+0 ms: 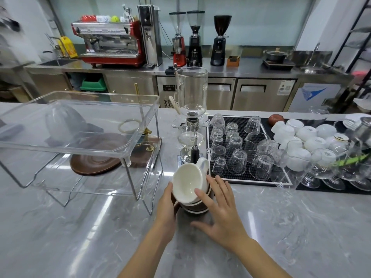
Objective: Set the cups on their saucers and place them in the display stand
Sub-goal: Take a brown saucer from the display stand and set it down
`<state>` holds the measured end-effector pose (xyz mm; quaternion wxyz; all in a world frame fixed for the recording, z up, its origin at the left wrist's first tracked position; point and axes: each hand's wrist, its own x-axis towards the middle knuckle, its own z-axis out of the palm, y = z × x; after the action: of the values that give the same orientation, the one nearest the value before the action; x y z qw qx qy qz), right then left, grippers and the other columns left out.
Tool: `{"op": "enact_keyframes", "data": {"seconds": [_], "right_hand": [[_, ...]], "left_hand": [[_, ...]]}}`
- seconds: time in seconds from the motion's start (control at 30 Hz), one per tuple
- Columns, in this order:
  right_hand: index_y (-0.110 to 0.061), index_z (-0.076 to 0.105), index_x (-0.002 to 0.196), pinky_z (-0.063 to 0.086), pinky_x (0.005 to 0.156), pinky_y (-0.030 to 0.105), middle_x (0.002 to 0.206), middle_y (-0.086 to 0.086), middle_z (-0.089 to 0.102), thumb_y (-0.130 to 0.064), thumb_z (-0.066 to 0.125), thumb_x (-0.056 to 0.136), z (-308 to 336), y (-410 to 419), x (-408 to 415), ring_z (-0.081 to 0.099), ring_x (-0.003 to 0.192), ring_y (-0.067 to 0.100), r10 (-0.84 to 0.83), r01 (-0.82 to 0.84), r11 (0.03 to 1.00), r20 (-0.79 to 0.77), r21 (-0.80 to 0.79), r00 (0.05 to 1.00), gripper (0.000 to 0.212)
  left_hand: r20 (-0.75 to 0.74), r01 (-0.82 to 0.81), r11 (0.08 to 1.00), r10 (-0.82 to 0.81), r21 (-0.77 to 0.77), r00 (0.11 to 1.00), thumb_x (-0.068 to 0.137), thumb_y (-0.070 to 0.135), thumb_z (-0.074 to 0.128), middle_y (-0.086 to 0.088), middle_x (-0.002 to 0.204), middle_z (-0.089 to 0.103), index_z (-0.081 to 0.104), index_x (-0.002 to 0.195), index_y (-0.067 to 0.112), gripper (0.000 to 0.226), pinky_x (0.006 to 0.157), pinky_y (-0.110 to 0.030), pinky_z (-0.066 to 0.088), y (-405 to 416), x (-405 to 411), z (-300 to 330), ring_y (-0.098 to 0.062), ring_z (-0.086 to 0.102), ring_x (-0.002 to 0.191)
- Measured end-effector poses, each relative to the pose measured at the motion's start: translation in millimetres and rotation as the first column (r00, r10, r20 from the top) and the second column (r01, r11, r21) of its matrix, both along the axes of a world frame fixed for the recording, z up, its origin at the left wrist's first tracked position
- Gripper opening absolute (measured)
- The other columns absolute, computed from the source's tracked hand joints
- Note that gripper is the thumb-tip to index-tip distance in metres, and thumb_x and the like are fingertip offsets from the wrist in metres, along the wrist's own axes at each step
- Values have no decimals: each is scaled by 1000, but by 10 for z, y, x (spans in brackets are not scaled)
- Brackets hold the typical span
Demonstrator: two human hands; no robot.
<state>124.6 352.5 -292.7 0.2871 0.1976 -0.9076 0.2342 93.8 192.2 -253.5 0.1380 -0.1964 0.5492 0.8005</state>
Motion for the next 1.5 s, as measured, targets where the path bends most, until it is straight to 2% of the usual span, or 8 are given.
{"op": "enact_keyframes", "data": {"seconds": [0.1,0.2,0.27,0.47,0.77,1.2,1.3,1.5], "right_hand": [[-32,36,149,24,114,64,160,13,28,-58,75,77,45,-65,113,18,151,35,-22,24,998,44,-56,999,86],[-30,33,151,23,115,63,162,9,23,-54,74,80,104,-118,228,15,152,33,-11,26,988,99,-155,995,85],[-28,32,151,26,114,64,162,9,24,-52,72,82,142,-156,304,17,151,32,-5,27,979,111,-200,994,84],[-23,37,149,35,112,57,158,5,31,-51,70,82,217,-299,568,28,148,27,12,29,964,152,-263,988,80],[-16,56,135,30,115,21,145,-2,46,-42,72,80,291,-596,733,41,139,11,133,-53,920,180,-389,975,63],[-15,67,119,43,103,22,123,2,64,-32,75,76,505,-1489,611,60,118,14,253,-174,882,129,-438,959,47],[-15,67,119,40,103,16,124,0,64,-33,73,78,609,-1735,548,59,120,11,261,-175,879,142,-444,955,45],[-27,59,129,35,105,10,134,-14,56,-37,68,82,822,-2176,369,49,131,2,244,-106,887,263,-449,933,49]], "left_hand": [[-45,-13,1000,12,-29,999,106,30,40,-9,109,78,73,111,12,38,89,-35,52,-48,111,-14,-16,71,102],[-71,-30,1000,29,-7,997,105,24,39,-15,117,74,72,110,10,36,102,-42,47,-117,229,-23,-21,66,110],[-65,-43,999,44,24,997,106,25,37,-15,125,71,69,117,9,38,107,-43,43,-175,322,-20,-21,63,116],[8,-121,991,121,60,993,106,34,38,-14,122,72,67,121,4,44,100,-40,49,-403,685,-36,-28,65,115],[-28,-218,974,220,64,975,104,27,37,-17,111,75,69,117,0,44,93,-45,52,-891,1040,37,-34,67,104],[-65,-357,924,368,141,928,104,30,37,-18,111,73,69,120,2,45,96,-46,49,-1850,998,315,-34,66,103],[-98,-369,920,383,130,919,104,28,38,-18,109,73,69,120,1,44,101,-49,48,-2063,895,392,-34,66,104],[-181,-359,926,376,118,909,103,25,40,-18,111,73,69,120,2,41,94,-44,50,-2358,616,512,-33,67,106]]}}
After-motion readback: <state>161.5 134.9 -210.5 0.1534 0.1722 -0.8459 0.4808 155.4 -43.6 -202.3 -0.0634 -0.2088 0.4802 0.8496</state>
